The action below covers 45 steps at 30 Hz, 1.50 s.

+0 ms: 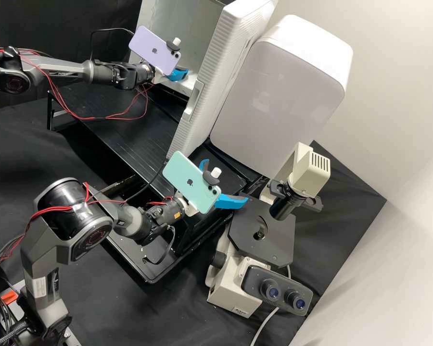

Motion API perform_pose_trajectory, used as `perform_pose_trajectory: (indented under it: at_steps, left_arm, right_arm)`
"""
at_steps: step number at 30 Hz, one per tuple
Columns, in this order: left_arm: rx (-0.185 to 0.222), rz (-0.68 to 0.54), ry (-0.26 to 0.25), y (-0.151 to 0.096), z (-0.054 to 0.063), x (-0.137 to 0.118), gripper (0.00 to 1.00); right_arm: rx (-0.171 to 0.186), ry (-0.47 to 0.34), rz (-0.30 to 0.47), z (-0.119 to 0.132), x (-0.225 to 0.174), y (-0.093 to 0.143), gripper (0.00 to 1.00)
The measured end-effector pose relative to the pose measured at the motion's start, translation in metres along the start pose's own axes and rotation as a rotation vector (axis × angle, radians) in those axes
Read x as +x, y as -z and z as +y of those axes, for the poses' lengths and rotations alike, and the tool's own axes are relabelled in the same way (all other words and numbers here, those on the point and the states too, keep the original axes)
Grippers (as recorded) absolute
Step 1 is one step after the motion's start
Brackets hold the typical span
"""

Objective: Take the petri dish out of the incubator

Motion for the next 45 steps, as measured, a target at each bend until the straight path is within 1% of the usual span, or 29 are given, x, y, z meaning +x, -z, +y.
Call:
perform_pose_trajectory:
  at_steps: [3, 5, 10, 13, 22, 30, 31, 45]
  left_arm:
    - [0.020, -0.002, -0.003, -0.002, -0.003, -0.001, 0.00]
    - [0.026, -0.003, -0.009, -0.002, -0.001, -0.003, 0.00]
    - [0.027, -0.012, -0.009, -0.005, 0.000, -0.008, 0.00]
    - [0.032, -0.014, -0.005, -0.006, -0.002, -0.009, 0.00]
    - [0.036, -0.023, -0.004, -0.011, -0.003, -0.013, 0.00]
    - [0.043, -0.040, 0.006, -0.018, -0.007, -0.020, 0.00]
    - [0.044, -0.040, 0.006, -0.018, -0.007, -0.020, 1.00]
    - [0.047, -0.015, 0.010, -0.016, -0.008, -0.020, 1.00]
  right_arm:
    - [0.000, 0.000, 0.000, 0.000, 0.000, 0.000, 1.00]
    - [0.000, 0.000, 0.000, 0.000, 0.000, 0.000, 1.00]
    - [0.000, 0.000, 0.000, 0.000, 0.000, 0.000, 1.00]
    - [0.000, 0.000, 0.000, 0.000, 0.000, 0.000, 1.00]
    - [0.000, 0.000, 0.000, 0.000, 0.000, 0.000, 1.00]
    - [0.000, 0.000, 0.000, 0.000, 0.000, 0.000, 1.00]
    - [0.000, 0.000, 0.000, 0.000, 0.000, 0.000, 1.00]
    - [0.000, 0.000, 0.000, 0.000, 0.000, 0.000, 1.00]
